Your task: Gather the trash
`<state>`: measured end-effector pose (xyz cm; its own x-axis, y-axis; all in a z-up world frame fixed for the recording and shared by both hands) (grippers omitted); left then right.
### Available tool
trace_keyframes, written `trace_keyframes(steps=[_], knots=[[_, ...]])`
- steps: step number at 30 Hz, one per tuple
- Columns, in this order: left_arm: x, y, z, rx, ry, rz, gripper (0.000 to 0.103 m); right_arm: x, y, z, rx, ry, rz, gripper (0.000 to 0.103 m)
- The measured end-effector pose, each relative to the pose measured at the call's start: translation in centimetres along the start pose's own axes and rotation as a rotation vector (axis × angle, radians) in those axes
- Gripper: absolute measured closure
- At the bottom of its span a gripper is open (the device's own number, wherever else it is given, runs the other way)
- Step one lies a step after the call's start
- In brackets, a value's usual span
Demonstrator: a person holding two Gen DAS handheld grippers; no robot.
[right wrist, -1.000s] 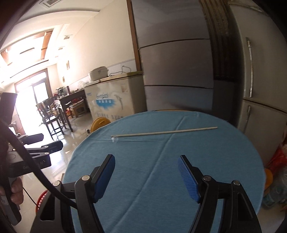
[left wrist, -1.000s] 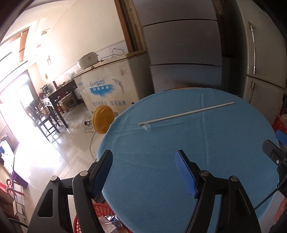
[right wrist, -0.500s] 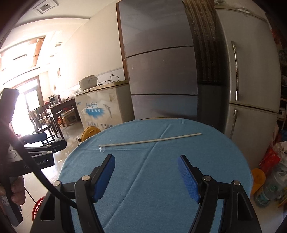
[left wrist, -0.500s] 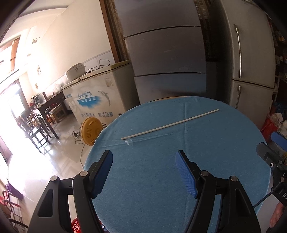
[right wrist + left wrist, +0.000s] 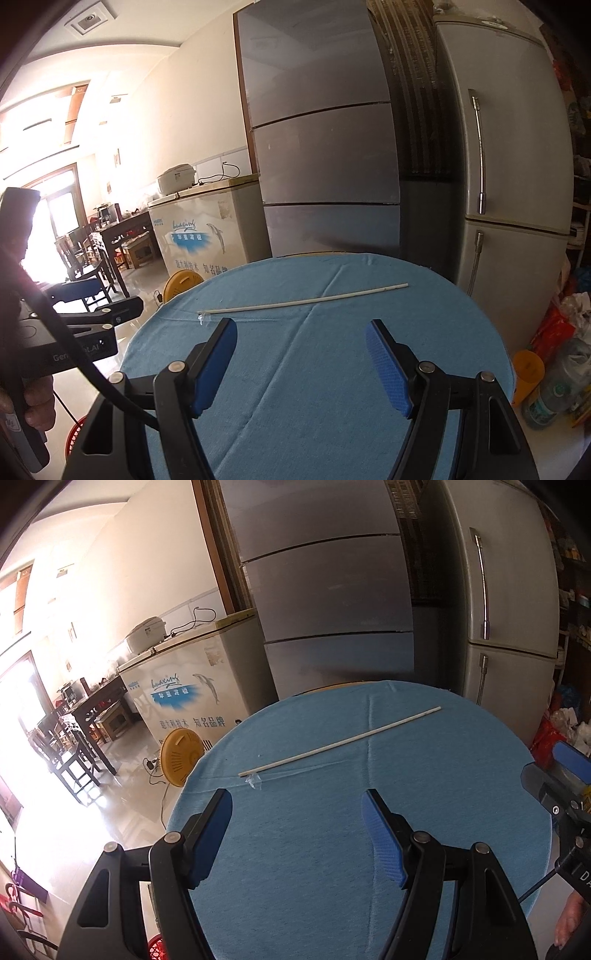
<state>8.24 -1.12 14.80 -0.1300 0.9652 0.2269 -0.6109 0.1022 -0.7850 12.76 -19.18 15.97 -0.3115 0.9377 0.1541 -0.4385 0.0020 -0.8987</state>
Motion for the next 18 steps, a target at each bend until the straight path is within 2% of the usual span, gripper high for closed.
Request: trace_keyframes(steps=[18], knots=[[-1.1, -0.5, 0.0, 0.002, 0.030, -0.013, 0.030, -0.7, -0.7, 0.3, -0.010, 0.016, -0.006, 0.027]])
Point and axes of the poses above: each gripper's, at about its wrist camera, not at the fingertips, and z roughly against the way its jaws point, x to its left, y to its underside, the point moved 10 cm from there along -z, roughly the way its jaws point, and after that the axes turned 1 degree about -z, right-handed, at the moved point
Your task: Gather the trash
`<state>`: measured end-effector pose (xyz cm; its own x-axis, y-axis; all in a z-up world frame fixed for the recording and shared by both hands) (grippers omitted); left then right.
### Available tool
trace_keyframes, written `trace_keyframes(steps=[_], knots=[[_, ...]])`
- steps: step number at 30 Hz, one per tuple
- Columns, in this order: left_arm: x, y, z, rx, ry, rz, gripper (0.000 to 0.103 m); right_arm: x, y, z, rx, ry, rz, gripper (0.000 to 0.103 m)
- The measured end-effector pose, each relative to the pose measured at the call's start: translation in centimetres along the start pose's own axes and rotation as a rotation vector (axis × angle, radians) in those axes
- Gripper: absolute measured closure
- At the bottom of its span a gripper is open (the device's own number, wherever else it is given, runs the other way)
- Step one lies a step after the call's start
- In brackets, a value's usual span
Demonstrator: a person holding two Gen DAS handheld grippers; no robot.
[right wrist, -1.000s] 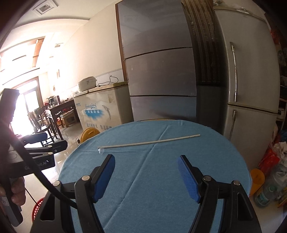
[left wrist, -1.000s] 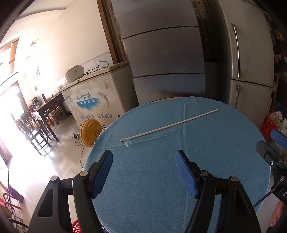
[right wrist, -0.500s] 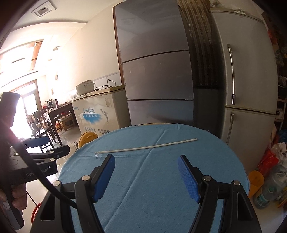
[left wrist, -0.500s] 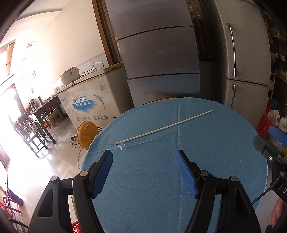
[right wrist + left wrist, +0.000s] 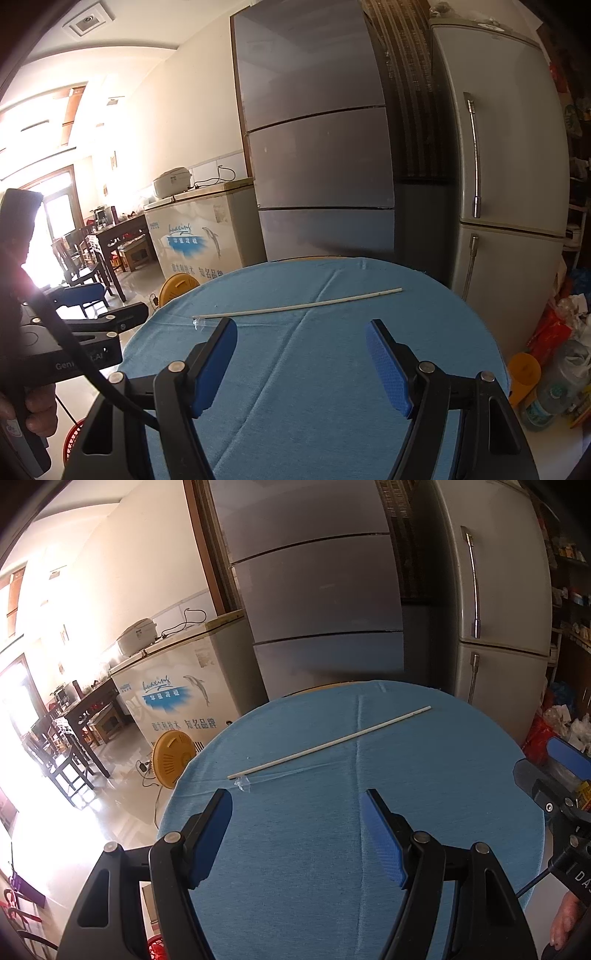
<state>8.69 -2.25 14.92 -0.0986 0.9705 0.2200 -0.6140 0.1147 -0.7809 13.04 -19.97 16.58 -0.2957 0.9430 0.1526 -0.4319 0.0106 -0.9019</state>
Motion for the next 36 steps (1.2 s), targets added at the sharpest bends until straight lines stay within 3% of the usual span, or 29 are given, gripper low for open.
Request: trace_keyframes(steps=[36], knots=[[0.2, 0.2, 0.0, -0.003, 0.037, 0.026, 0.030, 1.0, -0.3, -0.1, 0.007, 0.001, 0.027, 0.027]])
Point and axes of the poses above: each gripper's, at about its wrist camera, not at the fingertips, and z roughly against the way its jaws point, x to its left, y to its underside, the point moved 10 cm from there along -z, roughly the way its jaws point, and after that the axes turned 1 degree about -z, right-handed, at the moved point
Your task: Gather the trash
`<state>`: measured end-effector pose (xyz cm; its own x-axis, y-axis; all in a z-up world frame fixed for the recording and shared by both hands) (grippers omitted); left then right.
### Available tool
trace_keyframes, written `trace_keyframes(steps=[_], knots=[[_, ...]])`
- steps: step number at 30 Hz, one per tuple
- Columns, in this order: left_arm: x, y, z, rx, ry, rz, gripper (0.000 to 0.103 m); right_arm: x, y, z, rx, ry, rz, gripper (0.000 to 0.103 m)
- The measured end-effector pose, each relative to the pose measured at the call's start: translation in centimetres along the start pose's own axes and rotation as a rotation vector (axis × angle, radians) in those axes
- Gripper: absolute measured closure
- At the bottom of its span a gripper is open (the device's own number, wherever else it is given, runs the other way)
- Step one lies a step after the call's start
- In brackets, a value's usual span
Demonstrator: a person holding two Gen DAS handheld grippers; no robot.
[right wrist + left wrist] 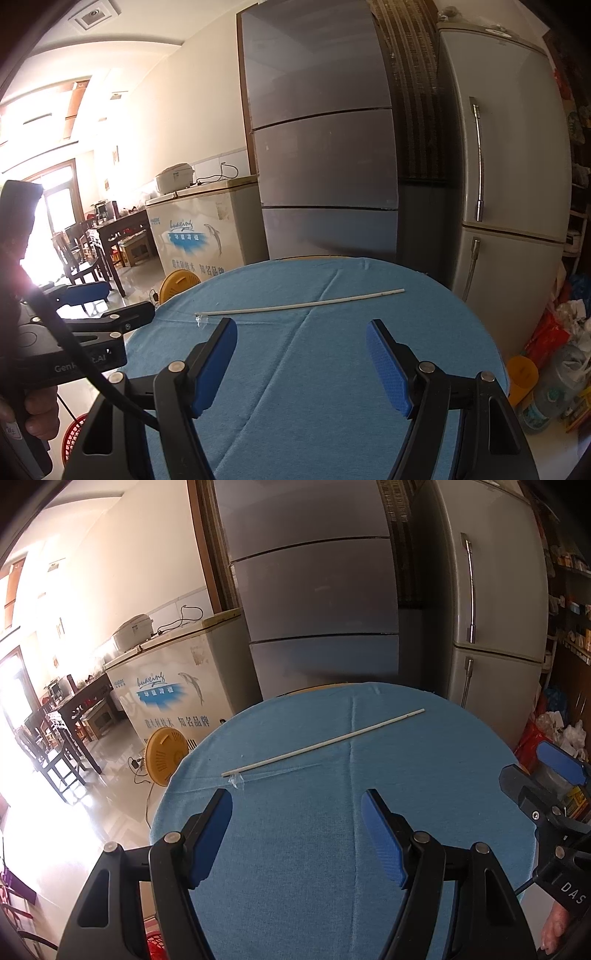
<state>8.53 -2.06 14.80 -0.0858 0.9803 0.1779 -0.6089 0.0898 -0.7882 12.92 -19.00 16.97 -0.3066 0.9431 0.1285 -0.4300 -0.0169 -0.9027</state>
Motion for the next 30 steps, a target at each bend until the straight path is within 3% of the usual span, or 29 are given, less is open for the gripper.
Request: trace_keyframes(steps=[30], knots=[[1.7, 1.2, -0.8, 0.031, 0.000, 0.040, 0.030, -0.2, 0.6, -1.5, 0.049, 0.056, -0.058, 0.027]])
Point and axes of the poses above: each gripper's, at about its wrist camera, not at the fingertips, and z roughly against the way its jaws point, x to its left, y to its underside, the point moved 10 cm from there along -z, roughly the way its jaws point, and after that the axes turned 1 degree about -z, right-handed, at the moved point
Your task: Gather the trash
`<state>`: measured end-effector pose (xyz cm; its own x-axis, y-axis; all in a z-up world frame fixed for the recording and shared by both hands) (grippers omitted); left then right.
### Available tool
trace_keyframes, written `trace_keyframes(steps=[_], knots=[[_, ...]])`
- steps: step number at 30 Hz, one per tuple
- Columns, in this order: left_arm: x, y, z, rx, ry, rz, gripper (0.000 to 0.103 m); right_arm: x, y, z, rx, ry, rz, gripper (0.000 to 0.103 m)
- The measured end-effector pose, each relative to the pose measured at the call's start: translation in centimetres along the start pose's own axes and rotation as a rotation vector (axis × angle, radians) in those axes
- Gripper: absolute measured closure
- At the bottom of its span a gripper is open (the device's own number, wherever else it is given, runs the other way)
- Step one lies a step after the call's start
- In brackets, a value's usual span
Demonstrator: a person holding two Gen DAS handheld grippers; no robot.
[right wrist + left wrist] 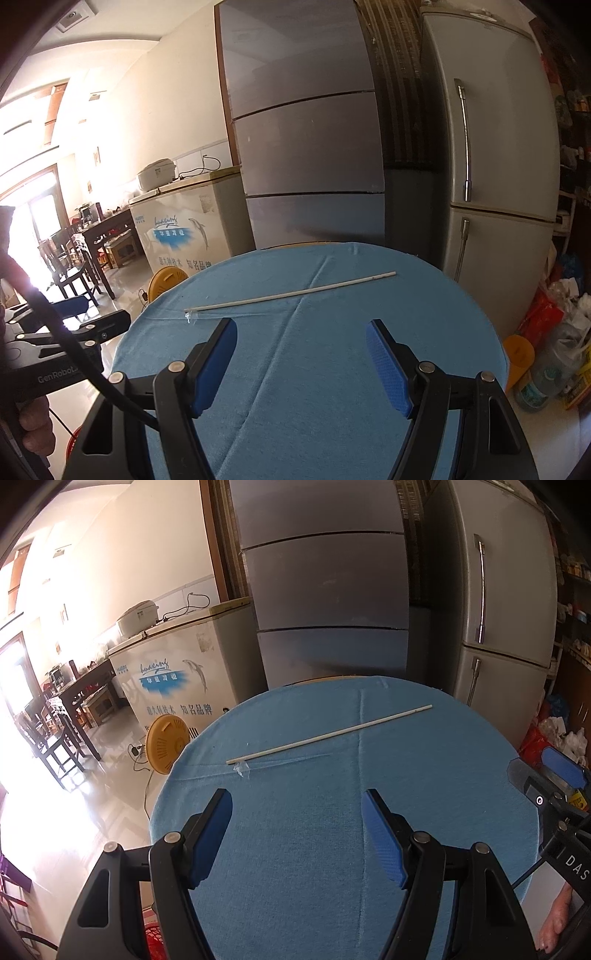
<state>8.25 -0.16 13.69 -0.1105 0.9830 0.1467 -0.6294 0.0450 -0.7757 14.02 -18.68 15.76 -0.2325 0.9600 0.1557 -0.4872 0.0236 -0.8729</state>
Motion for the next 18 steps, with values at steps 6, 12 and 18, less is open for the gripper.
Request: trace_keyframes(steps=[6, 12, 18], knots=[[0.34, 0.23, -0.23, 0.004, 0.000, 0.005, 0.030, 0.15, -0.14, 0.02, -0.001, 0.001, -0.001, 0.027], [0.55, 0.31, -0.41, 0.008, 0.004, 0.007, 0.030, 0.21, -0.19, -0.14, 0.001, -0.001, -0.006, 0.027], [0.97, 0.50, -0.38, 0.008, 0.010, 0.016, 0.030, 0.53, -0.34, -0.18, 0.002, -0.001, -0.006, 0.027]])
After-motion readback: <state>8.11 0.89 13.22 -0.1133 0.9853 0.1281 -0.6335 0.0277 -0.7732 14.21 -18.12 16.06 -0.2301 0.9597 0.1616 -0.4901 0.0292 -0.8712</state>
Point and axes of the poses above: each gripper's, at about its wrist camera, not at the fingertips, and z roughly against the way its jaws point, x to its left, y to its underside, the point moved 10 cm from there along -z, roughly the way its jaws point, and after that the axes turned 1 degree about -z, right-handed, at the moved point
